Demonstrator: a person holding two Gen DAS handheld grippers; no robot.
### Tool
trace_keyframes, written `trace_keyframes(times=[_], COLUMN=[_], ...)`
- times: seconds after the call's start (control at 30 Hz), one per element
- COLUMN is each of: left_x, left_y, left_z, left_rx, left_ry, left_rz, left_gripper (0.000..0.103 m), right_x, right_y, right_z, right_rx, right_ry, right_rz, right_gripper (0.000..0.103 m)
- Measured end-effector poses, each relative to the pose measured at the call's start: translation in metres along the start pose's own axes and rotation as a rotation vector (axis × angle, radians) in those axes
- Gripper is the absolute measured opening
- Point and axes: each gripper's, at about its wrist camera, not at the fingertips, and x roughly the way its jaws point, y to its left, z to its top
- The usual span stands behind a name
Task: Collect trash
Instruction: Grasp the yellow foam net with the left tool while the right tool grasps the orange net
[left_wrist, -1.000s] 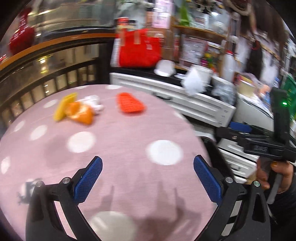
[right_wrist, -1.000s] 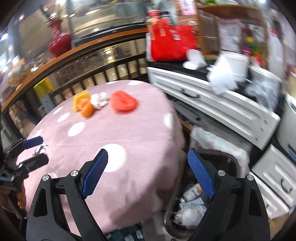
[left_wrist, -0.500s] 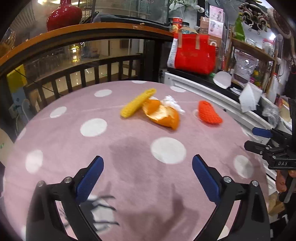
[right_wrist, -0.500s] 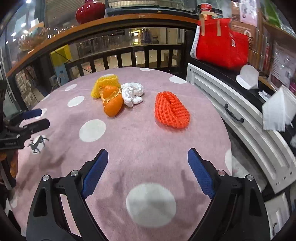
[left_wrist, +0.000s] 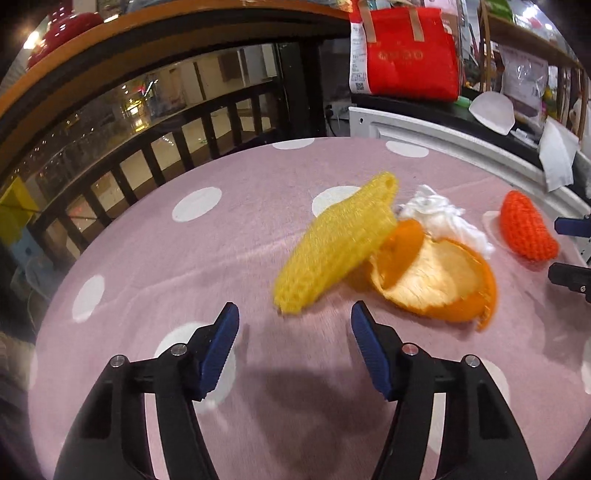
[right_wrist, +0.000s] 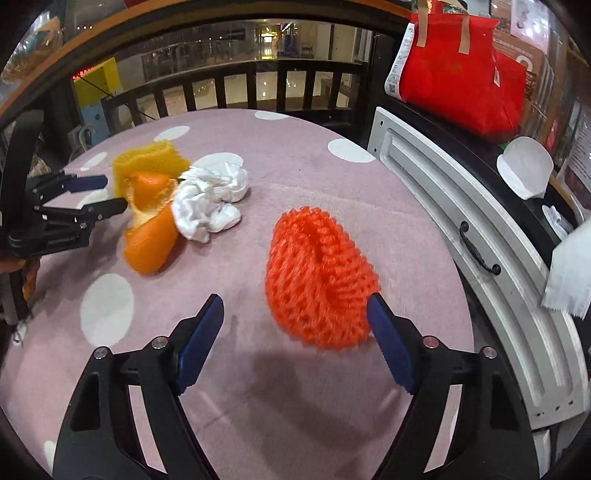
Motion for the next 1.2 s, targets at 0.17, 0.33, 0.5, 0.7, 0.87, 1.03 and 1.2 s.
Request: trace_keyframes(times=[0.17,0.33,0.5,0.7,0.87,1.03,1.2], left_x=[0.014,0.019,0.002,-0.043,-0.088,-0.123,-0.15], left_y=[-0.001,0.0,0.002,0.004,-0.007,-0.022,-0.042], left_z=[0.014,0.018,0.013,0.001,-0.02,-0.042,-0.059], left_rx=[0.047,0.045,0.007,-0.069,-0.107,-0.127,-0.135], left_ry=[-0.018,0.008,-0.006,-0.062,-0.108,-0.15,-0.18], left_rz=[-0.013,-0.039,-0.048,-0.051,-0.041,-0.052,-0.088], left_gripper=[0.062,0.023,0.019,0.019,0.018,0.018,0.019], right_x=[0.022,0.016,-0.009,-0.049,-0.078,-0.105,-0.128], right_y=[-0.006,-0.01,-0.009,-0.002,0.005,0.011,0.009], right_z=[0.009,0.009,0.0,-0.022,-0.04,-0.062,-0.085], right_rx=[0.001,0.021,0.041,0.054,0.062,0.067,0.092], right_ry=[0.039,0.021,-0.023,-0.085,-0.131,-0.158,-0.179], right_rz=[-0.03,-0.018,-0.005,0.025,0.043,0.05,0.058], right_gripper=[0.053,0.031,0.027,0.026,0.026,0.026,0.026])
